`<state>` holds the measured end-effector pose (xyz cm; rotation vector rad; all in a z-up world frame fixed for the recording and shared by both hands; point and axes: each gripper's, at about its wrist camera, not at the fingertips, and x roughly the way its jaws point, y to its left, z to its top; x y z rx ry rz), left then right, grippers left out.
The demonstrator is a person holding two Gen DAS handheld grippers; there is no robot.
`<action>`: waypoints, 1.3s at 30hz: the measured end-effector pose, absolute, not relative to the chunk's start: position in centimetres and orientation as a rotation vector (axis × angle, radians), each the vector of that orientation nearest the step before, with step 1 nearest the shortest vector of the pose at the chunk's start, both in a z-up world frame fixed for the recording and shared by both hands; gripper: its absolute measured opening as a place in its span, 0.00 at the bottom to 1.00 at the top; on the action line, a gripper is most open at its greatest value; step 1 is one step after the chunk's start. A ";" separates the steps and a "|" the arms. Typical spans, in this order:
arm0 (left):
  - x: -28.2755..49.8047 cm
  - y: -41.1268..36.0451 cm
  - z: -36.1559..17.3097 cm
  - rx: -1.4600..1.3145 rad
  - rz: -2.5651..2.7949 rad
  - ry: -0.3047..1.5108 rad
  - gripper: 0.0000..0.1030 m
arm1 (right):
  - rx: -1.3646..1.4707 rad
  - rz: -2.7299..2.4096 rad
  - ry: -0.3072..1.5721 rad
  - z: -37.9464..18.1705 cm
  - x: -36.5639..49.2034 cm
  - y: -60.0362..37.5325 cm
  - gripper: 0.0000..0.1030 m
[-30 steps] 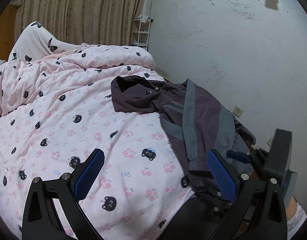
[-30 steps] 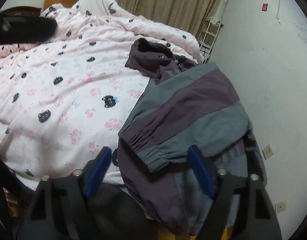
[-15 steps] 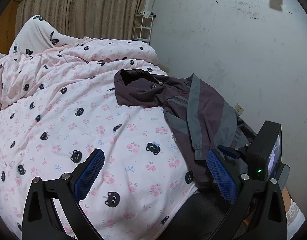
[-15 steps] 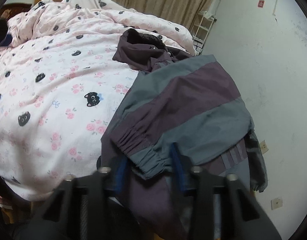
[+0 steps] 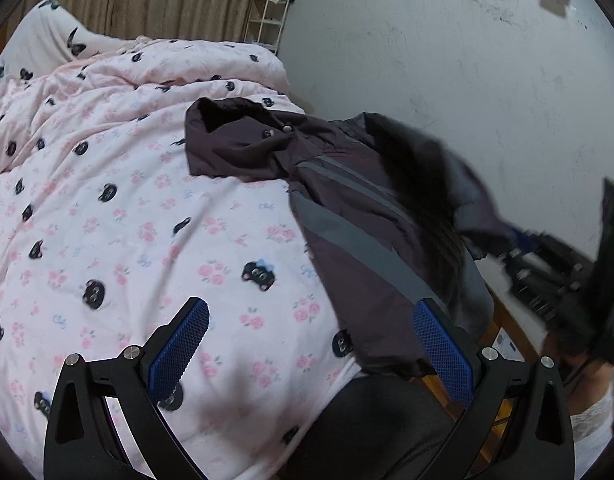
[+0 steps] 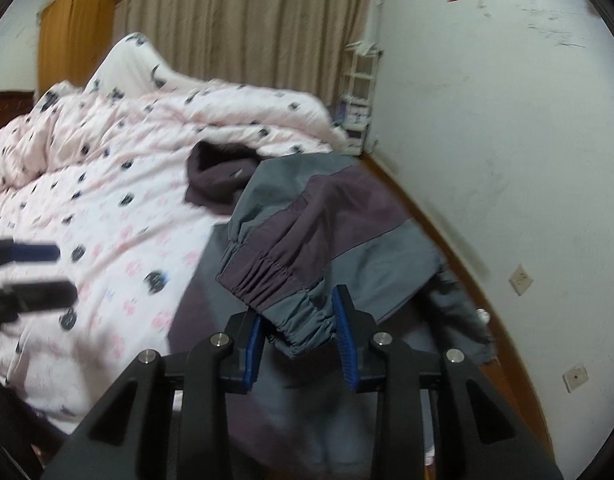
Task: Fold clothes
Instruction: 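Grasp the jacket cuff with the right tool while the left tool grasps the jacket hem, then lift the jacket with both tools and swing it out flat over the duvet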
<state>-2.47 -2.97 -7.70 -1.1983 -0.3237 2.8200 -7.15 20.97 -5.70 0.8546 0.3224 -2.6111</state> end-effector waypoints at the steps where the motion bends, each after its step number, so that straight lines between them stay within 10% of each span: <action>1: -2.8 -2.5 -7.7 -1.187 2.824 -0.301 0.98 | 0.847 -2.628 0.315 -5.2 -7.3 21.7 0.32; 27: -12.2 -0.1 -15.4 -1.443 2.695 -0.644 0.92 | 0.808 -2.637 0.215 -4.5 -8.1 26.7 0.32; 39: -11.7 1.6 -13.9 -1.364 2.639 -0.568 0.08 | 0.816 -2.631 0.202 -4.8 -7.9 26.7 0.32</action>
